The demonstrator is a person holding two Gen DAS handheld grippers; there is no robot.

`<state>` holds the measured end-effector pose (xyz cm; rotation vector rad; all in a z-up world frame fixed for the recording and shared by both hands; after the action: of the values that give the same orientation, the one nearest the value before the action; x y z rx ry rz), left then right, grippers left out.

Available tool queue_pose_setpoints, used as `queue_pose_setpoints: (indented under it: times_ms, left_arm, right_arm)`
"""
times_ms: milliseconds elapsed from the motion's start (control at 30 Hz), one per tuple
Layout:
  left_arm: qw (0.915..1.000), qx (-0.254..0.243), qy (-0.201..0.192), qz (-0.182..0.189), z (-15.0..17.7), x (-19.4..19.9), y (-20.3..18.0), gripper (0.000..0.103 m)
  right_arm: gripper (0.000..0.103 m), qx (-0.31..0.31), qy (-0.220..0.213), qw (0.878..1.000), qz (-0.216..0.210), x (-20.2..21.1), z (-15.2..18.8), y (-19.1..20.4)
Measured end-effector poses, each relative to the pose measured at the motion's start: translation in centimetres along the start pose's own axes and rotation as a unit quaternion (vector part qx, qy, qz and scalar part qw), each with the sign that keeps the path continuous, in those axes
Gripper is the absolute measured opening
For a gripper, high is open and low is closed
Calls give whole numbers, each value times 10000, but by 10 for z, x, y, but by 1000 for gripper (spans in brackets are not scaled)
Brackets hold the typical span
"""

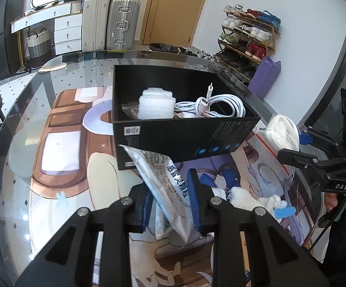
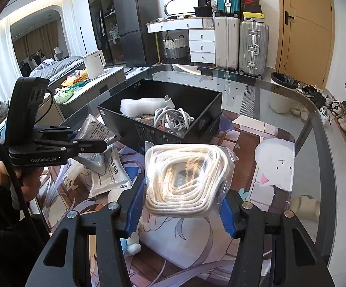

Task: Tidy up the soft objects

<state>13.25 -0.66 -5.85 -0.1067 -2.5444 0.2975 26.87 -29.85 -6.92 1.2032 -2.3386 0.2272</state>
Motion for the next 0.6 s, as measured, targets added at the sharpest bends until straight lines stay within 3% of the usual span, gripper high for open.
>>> queue_pose_setpoints:
  times_ms: [200, 600]
  left_arm:
    - [9999, -117, -67, 70, -1, 5, 3, 10]
    - [9983, -144, -505, 256, -19, 25, -5, 6]
  right_arm:
    - [55, -2, -35, 10000, -1, 2, -2, 0]
    - [55, 49, -264, 9996, -80, 12, -14, 7]
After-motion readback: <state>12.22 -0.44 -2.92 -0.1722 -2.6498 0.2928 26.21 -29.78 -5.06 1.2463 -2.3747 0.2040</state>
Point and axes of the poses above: each gripper's, at about its wrist camera, not at the fingertips, and x roughly against the way its jaws point, y to its left, z to its underside, the point moved 10 cm from there along -x, roughly the way its jaws point, and after that the axes turned 14 degrees about -y, right-handed, at the moved point
